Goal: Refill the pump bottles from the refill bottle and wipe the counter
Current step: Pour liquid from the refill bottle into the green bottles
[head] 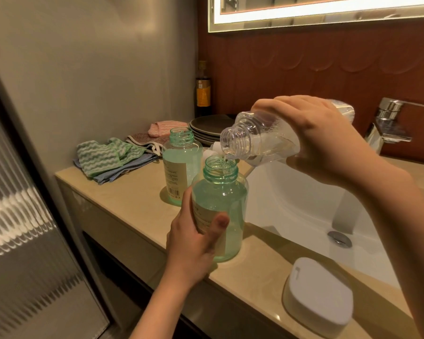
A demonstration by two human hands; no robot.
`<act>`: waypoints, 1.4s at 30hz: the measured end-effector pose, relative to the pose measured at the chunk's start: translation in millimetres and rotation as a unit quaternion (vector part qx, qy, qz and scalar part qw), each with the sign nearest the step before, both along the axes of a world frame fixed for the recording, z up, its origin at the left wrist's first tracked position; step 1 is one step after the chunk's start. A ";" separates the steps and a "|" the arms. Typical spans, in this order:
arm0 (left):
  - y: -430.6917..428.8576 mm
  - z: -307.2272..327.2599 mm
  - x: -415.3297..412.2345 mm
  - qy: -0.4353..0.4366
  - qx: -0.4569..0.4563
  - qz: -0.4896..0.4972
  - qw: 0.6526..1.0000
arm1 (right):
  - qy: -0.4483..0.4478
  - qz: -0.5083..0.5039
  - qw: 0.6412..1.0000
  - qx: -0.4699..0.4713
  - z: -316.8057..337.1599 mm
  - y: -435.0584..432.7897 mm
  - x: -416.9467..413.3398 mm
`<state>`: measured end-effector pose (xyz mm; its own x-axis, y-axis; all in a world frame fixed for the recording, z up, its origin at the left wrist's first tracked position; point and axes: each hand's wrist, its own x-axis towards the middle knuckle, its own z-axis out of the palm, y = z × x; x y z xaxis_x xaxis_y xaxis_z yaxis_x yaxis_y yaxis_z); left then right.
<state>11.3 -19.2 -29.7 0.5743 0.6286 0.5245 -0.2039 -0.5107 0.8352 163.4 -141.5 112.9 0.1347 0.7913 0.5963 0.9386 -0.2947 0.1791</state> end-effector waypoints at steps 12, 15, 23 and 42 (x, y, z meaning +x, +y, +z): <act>0.6 -0.1 0.1 -0.004 0.007 -0.003 1.000 | -0.004 -0.001 1.000 0.001 0.5 -0.6 -1.2; 0.2 -0.2 0.2 -0.004 0.005 0.000 1.000 | -0.007 -0.001 1.000 0.000 0.5 -0.5 -1.2; 0.2 -0.6 0.1 0.001 0.004 0.005 1.000 | -0.009 -0.003 1.000 0.000 0.3 -0.9 -0.3; -0.2 -0.3 -0.3 -0.001 0.003 0.001 1.000 | -0.010 -0.008 1.000 0.000 0.5 -0.7 -2.1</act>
